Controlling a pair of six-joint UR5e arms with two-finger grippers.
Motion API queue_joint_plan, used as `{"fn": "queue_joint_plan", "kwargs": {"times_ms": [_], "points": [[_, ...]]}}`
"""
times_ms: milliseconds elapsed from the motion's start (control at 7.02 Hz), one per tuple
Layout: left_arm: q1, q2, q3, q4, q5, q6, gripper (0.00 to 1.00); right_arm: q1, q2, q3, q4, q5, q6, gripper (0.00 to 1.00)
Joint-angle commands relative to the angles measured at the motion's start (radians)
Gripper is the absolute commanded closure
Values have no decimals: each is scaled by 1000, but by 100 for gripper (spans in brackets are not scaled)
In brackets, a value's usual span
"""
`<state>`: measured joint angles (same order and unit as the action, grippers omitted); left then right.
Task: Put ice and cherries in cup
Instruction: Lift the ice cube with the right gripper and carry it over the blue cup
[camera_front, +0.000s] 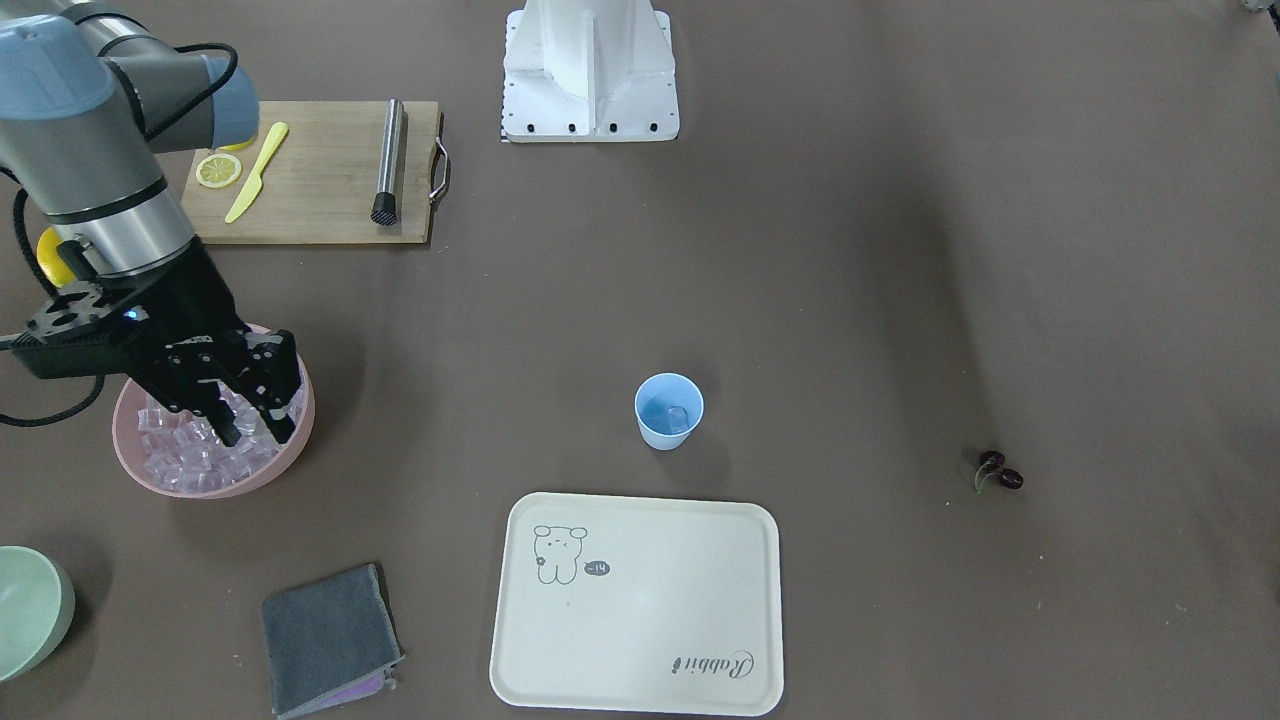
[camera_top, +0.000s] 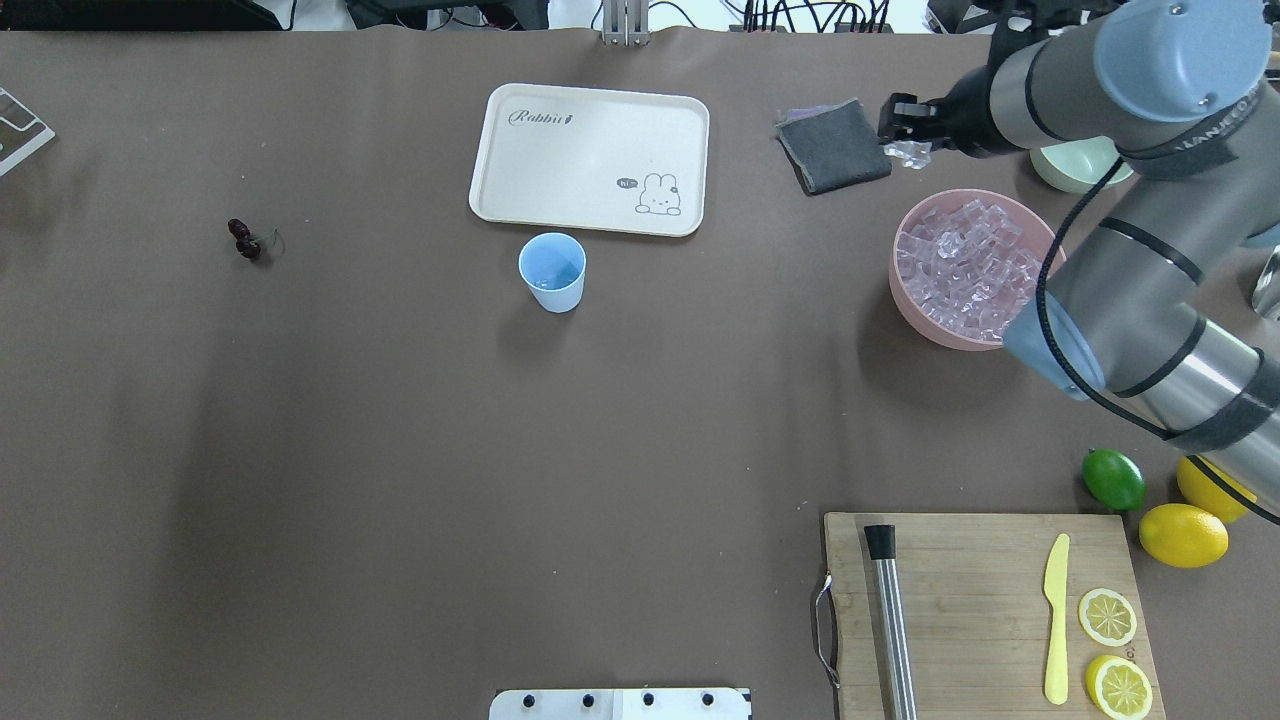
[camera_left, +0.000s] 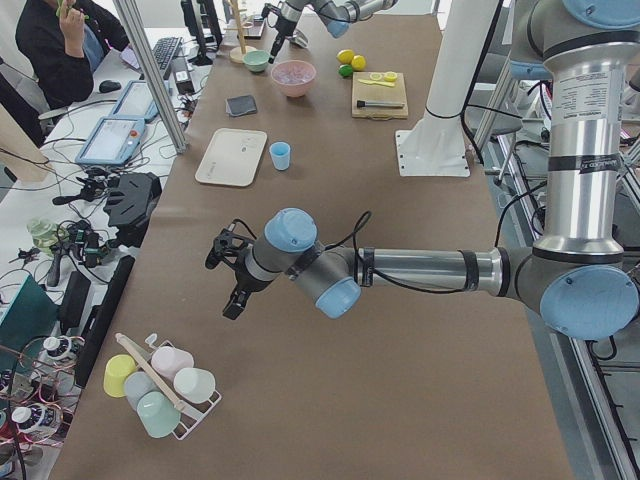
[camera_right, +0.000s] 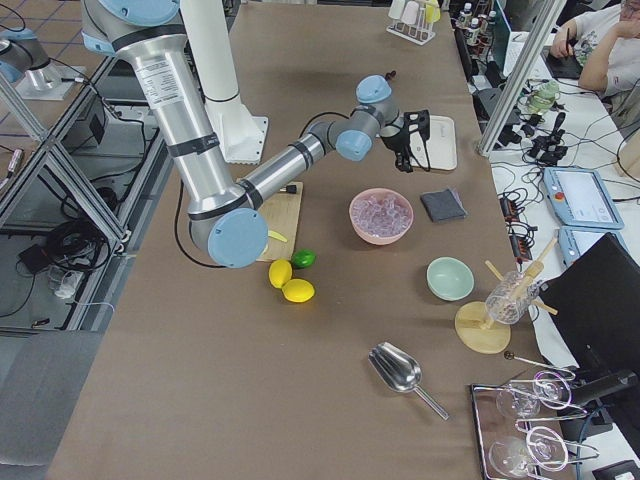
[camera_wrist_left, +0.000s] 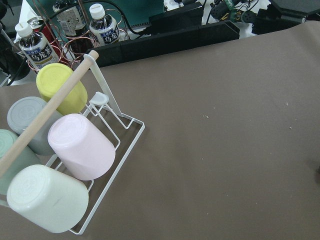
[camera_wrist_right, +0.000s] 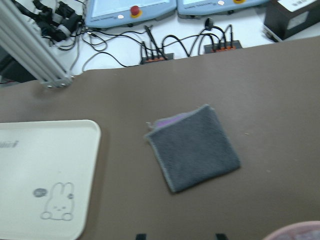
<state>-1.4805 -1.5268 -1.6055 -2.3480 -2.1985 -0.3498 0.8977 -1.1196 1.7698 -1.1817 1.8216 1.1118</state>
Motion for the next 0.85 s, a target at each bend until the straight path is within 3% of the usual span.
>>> {"fn": "queue_joint_plan", "kwargs": {"times_ms": [0, 142, 427, 712], "points": [[17, 0, -1, -2, 0, 0, 2, -112, 145, -35, -27, -104, 3, 100], [17, 0, -1, -5, 0, 0, 2, -181, 252, -88, -82, -179, 5, 100], [28, 2, 1, -20, -1, 0, 2, -279, 328, -116, -99, -276, 3, 100], [43, 8, -1, -30, -1, 0, 2, -356, 427, -226, -95, -373, 0, 100]]}}
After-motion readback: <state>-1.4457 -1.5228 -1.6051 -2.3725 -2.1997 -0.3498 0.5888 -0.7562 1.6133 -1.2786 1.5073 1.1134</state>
